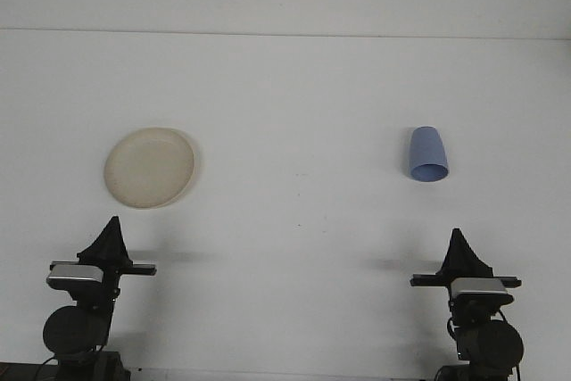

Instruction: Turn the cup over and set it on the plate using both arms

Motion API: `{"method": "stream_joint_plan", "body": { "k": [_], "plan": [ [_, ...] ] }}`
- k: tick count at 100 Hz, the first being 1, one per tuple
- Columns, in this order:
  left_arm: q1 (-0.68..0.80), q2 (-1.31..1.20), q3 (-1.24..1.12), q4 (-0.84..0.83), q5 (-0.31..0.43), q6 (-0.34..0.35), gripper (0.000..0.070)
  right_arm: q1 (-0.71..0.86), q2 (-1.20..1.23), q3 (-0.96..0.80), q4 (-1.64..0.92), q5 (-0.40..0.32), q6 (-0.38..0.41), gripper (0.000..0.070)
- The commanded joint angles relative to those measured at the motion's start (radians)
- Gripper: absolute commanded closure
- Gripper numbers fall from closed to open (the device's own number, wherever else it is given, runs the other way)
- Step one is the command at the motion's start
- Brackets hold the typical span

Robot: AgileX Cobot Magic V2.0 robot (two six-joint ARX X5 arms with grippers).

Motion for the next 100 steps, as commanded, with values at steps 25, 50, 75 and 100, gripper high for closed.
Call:
{"method": "stream_joint_plan", "body": {
  "k": [25,50,75,100],
  "plan": [
    [-0.002,-0.002,-0.019,0.01,0.001,-0.001,0.0689,0.0,0.0,-0.002,0.031,-0.002,0.0,0.07],
    [-0.002,-0.002,-0.019,0.01,0.001,-0.001,0.0689,0.001,0.0,0.041,-0.02,-0.005,0.001,0.07],
    [-0.002,-0.002,-0.019,0.01,0.001,-0.001,0.0689,0.001,0.017,0.213,-0.209,-0.004,0.0,0.07],
    [-0.002,-0.002,-0.019,0.01,0.001,-0.001,0.0689,0.001,0.185,0.473,-0.459,-0.004,0.0,0.07]
  ]
}}
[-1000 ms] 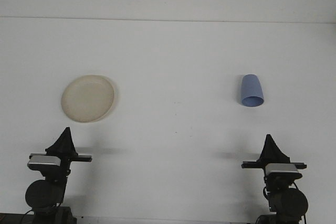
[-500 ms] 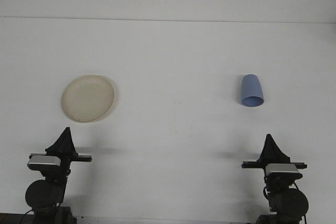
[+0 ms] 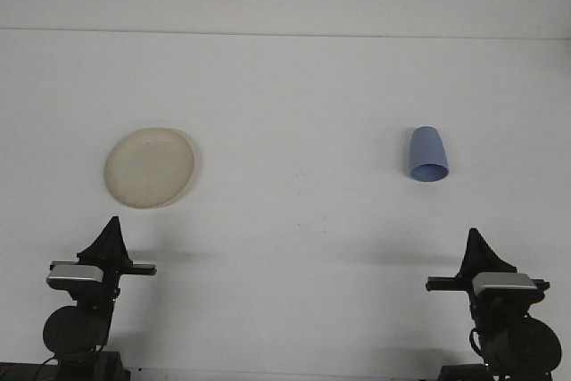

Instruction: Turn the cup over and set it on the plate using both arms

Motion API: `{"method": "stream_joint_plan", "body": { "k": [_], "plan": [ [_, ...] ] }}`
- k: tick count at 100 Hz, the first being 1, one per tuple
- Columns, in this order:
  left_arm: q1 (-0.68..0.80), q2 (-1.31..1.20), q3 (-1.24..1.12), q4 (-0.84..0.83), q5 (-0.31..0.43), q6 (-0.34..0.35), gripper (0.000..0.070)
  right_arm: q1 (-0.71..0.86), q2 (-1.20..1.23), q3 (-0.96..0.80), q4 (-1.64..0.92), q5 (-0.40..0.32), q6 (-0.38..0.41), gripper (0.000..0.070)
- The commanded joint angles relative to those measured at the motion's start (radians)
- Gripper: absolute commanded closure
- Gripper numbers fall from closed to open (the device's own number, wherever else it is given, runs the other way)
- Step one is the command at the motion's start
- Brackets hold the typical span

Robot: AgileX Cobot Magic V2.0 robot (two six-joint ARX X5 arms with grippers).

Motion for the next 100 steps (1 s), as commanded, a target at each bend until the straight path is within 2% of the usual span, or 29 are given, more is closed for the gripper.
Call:
{"method": "stream_joint_plan", "body": {
  "k": [1,40,62,100],
  "plan": [
    [-0.002,-0.002,-0.019,0.01,0.001,-0.001,0.0689,0.001,0.052,0.071,-0.048,0.0,0.0,0.07],
    [-0.002,-0.002,-0.019,0.01,0.001,-0.001,0.0689,0.001,0.364,0.421,-0.441,-0.013,0.011,0.07],
    [-0.002,-0.002,-0.019,0.01,0.001,-0.001,0.0689,0.001,0.438,0.442,-0.523,-0.06,0.021,0.07],
    [-0.002,-0.002,-0.019,0.01,0.001,-0.001,0.0689,0.001,0.44,0.442,-0.542,-0.06,0.034,0.07]
  ]
}}
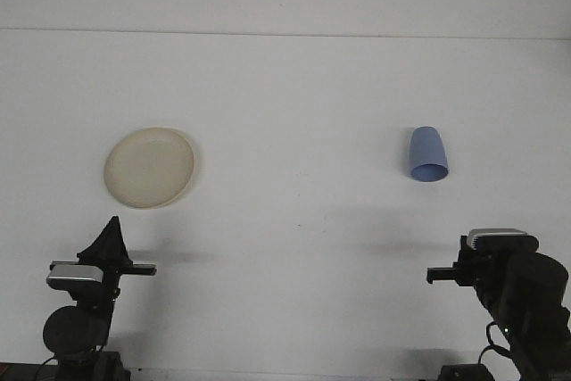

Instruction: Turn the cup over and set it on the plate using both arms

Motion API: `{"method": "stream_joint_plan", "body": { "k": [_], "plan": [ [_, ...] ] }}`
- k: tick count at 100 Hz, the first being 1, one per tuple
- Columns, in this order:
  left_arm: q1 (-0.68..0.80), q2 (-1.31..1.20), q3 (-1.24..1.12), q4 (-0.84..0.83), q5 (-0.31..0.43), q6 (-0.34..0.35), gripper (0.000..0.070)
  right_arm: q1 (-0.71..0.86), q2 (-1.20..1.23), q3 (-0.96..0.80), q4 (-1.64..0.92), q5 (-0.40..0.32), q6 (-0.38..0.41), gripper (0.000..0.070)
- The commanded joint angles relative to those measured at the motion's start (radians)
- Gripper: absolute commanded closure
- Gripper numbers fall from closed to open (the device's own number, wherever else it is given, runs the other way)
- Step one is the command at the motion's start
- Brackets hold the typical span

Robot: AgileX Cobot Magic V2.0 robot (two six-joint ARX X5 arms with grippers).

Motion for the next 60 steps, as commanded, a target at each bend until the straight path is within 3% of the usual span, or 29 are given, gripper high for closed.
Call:
{"method": "stream_joint_plan", "body": {
  "k": [1,11,29,33,60],
  "plan": [
    [-0.002,-0.002,-0.019,0.01,0.0,-0.001,0.0689,0.001,0.003,0.014,0.003,-0.002,0.014,0.07],
    [-0.002,-0.002,-0.019,0.01,0.0,-0.001,0.0689,0.001,0.003,0.014,-0.005,-0.002,0.014,0.0622],
    [-0.002,-0.002,-0.019,0.01,0.0,-0.001,0.0689,0.001,0.003,0.014,-0.007,-0.002,0.014,0.0252],
    [-0.002,-0.002,-0.019,0.01,0.0,-0.001,0.0689,0.001,0.003,0.014,-0.007,-0.002,0.014,0.0199],
    [-0.002,-0.002,-0.019,0.01,0.0,-0.001,0.0689,0.001,0.011,0.014,0.052,0.005,0.014,0.0189]
  ]
}}
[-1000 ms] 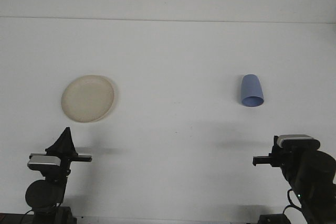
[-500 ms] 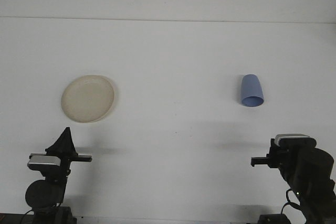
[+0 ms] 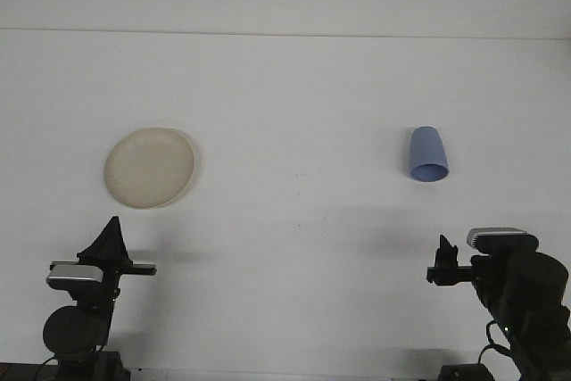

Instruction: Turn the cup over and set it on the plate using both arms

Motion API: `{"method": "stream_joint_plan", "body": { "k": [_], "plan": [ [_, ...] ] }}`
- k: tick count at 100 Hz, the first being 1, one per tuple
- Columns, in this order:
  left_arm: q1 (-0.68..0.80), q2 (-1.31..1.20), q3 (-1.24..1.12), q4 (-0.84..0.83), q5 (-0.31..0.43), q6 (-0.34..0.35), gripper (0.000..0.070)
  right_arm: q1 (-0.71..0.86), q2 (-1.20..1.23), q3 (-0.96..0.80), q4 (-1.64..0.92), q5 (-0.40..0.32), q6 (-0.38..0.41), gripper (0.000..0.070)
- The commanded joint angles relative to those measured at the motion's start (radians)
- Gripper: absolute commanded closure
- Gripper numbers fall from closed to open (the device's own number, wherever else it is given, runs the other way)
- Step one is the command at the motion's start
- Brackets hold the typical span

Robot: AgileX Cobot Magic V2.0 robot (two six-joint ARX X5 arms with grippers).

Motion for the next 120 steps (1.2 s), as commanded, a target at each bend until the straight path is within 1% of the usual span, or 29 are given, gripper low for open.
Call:
{"method": "stream_joint_plan", "body": {
  "k": [1,18,30,45,65,95,109,120],
  "plan": [
    [-0.002,-0.002,-0.019,0.01,0.001,-0.001,0.0689,0.0,0.013,0.014,0.045,0.002,0.013,0.0189],
    [-0.002,-0.002,-0.019,0.01,0.001,-0.001,0.0689,0.0,0.089,0.013,0.151,0.003,0.011,0.0189],
    [-0.002,-0.002,-0.019,0.01,0.001,-0.001,0.0689,0.0,0.161,0.01,0.23,0.002,-0.022,0.0189],
    [-0.002,-0.002,-0.019,0.01,0.001,-0.001,0.0689,-0.003,0.217,-0.031,0.369,0.002,-0.026,0.0189],
    [-0.002,-0.002,-0.019,0.01,0.001,-0.001,0.0689,-0.039,0.233,-0.145,0.55,0.003,-0.022,0.0189],
    [-0.002,-0.002,-0.019,0.01,0.001,-0.001,0.0689,-0.112,0.246,-0.416,0.943,0.002,-0.009,0.0191],
    [-0.002,-0.002,-0.019,0.01,0.001,-0.001,0.0689,-0.136,0.301,-0.461,1.064,-0.003,-0.01,0.0192],
    [-0.002,-0.002,-0.019,0.01,0.001,-0.001,0.0689,-0.148,0.38,-0.461,1.165,-0.029,-0.02,0.0192]
  ]
}}
